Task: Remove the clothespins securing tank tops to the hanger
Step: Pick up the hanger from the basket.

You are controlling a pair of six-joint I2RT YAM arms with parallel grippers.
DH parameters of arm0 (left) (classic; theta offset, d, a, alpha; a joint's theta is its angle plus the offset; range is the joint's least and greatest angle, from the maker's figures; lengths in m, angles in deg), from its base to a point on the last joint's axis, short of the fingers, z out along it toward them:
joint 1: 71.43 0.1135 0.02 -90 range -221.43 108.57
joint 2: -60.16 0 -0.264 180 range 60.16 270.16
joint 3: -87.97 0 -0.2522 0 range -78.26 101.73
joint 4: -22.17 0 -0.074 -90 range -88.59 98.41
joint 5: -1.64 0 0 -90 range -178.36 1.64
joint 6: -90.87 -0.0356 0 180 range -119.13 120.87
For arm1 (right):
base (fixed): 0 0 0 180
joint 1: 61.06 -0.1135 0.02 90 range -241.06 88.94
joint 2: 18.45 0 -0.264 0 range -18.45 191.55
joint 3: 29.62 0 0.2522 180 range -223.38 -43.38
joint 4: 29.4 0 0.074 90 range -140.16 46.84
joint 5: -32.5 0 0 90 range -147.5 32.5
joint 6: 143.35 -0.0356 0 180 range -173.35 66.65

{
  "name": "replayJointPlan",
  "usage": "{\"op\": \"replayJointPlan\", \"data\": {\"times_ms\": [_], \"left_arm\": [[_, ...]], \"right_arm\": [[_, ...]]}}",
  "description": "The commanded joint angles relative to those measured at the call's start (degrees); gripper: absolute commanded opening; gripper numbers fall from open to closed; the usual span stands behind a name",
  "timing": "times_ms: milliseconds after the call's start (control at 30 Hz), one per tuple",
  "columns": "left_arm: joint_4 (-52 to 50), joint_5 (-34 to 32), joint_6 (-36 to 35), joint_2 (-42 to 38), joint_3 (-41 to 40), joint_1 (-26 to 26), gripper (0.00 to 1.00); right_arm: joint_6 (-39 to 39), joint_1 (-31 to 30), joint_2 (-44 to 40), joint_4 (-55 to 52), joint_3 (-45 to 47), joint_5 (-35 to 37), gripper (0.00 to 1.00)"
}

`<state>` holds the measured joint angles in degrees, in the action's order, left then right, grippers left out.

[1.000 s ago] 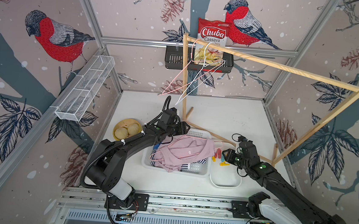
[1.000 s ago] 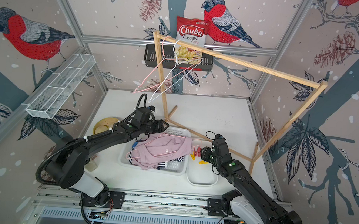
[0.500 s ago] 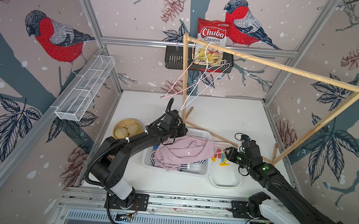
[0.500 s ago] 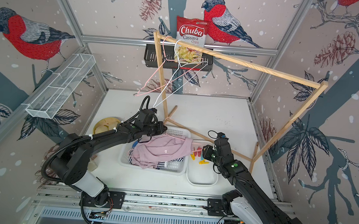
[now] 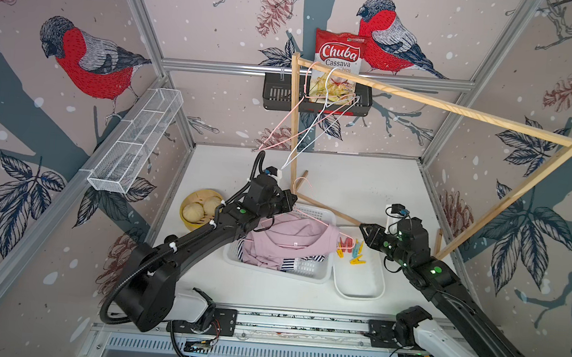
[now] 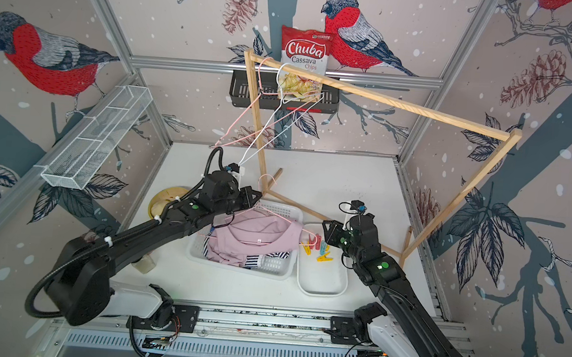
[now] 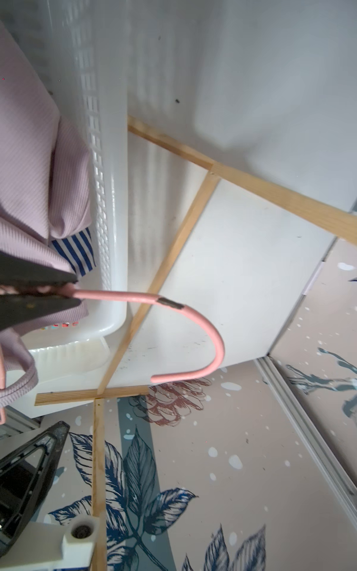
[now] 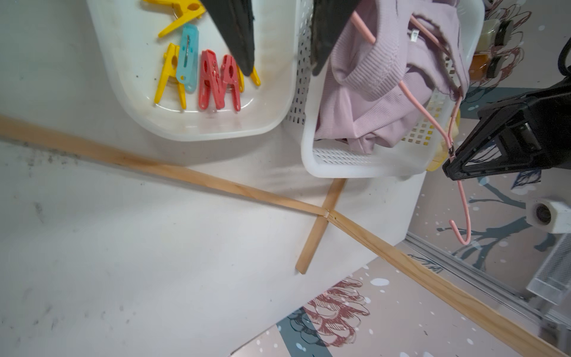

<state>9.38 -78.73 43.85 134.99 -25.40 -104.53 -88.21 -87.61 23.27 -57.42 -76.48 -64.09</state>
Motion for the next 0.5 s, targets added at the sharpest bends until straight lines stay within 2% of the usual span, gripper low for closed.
{"op": "replayJointPlan", "data": {"times_ms": [0,200,333,400,467], "left_arm": [[3.46,-8.03,-0.76,-4.65,-0.02,-1.67,0.0],[3.66,-21.49,-4.29,-13.3,-0.52,-6.93,0.0],[5.11,-28.77,-7.34,-17.08,-1.35,-10.41,0.0],[5.28,-32.17,-8.65,-18.1,-1.45,-12.13,0.0],[5.09,-35.9,-9.83,-18.73,-1.36,-13.91,0.0]], "right_arm": [[1.85,-0.42,-3.41,5.53,-0.32,-2.44,0.32],[6.61,-5.92,-9.22,11.2,-1.58,-1.03,0.39],[11.54,-14.89,-11.4,14.66,-2.08,5.03,0.46],[14.09,-19.84,-10.58,16.16,-2.64,7.99,0.55],[16.47,-25.08,-8.8,17.6,-3.34,12.51,0.59]]}}
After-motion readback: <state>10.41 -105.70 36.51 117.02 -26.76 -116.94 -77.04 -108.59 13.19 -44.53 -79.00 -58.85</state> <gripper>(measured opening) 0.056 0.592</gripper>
